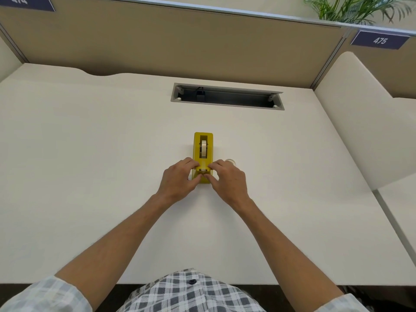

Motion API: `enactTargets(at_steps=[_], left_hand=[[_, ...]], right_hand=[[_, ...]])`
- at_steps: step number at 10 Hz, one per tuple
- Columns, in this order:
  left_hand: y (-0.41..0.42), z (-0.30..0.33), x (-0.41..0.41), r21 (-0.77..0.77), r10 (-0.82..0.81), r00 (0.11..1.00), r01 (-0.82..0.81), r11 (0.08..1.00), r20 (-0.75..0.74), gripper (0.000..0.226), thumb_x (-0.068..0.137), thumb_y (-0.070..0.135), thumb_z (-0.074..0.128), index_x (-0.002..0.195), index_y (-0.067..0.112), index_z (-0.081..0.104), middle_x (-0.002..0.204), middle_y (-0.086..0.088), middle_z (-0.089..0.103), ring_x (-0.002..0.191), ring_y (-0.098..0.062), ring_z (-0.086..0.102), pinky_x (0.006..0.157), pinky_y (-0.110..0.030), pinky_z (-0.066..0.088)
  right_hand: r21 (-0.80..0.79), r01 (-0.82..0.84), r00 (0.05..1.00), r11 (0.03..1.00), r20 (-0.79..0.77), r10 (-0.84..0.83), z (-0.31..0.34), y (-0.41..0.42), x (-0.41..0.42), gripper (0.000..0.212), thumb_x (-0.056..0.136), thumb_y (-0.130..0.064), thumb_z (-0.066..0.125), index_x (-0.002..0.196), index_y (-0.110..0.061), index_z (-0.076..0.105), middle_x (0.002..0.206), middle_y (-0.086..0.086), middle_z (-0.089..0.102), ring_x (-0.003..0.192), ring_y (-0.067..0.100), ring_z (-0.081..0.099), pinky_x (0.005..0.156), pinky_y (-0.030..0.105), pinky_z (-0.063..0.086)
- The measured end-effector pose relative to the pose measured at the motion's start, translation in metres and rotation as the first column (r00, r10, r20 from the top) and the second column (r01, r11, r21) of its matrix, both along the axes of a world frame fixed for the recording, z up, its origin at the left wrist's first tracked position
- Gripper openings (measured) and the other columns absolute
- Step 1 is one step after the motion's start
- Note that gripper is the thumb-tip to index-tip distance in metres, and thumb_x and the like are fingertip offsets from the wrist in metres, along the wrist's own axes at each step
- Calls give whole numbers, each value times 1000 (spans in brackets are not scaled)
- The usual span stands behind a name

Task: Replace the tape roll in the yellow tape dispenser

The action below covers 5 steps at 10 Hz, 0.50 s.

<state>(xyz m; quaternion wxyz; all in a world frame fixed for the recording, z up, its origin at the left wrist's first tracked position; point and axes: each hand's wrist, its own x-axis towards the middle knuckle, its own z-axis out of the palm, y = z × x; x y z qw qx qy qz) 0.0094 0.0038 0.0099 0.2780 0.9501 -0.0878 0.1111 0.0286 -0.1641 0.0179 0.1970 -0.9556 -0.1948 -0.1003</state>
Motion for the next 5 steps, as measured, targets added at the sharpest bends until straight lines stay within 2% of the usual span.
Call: enactTargets(at_steps=[1, 3, 5], left_hand=[[0, 1, -1, 7, -1, 1000, 1, 1000, 6, 29, 87, 34, 66, 109, 15, 65, 106, 2, 67, 87, -18, 64, 66, -32, 55], [1, 4, -5, -14, -17, 1000, 17, 1000, -9, 41, 85, 36, 67, 119, 14, 61, 115, 1, 66, 94, -18, 64, 71, -33, 55], [11, 19, -8, 7, -1, 997, 0, 1000, 83, 50, 84, 35, 66, 129, 15, 55, 129, -2, 61, 116, -20, 58, 86, -36, 54]], right_hand=[[4, -5, 1000, 1000, 0, 5, 1, 1, -1, 25, 88, -35, 65, 107, -19, 67, 105, -5, 68, 91, 17, 61, 60, 31, 50], [16, -11, 1000, 1000, -15, 11, 5, -2, -8, 41, 84, -43, 62, 118, -20, 62, 108, -4, 67, 95, 16, 61, 63, 32, 53], [63, 52, 998, 997, 40, -55, 18, -17, -6, 44, 92, -48, 50, 127, -20, 56, 114, -2, 66, 100, 19, 62, 72, 34, 52]])
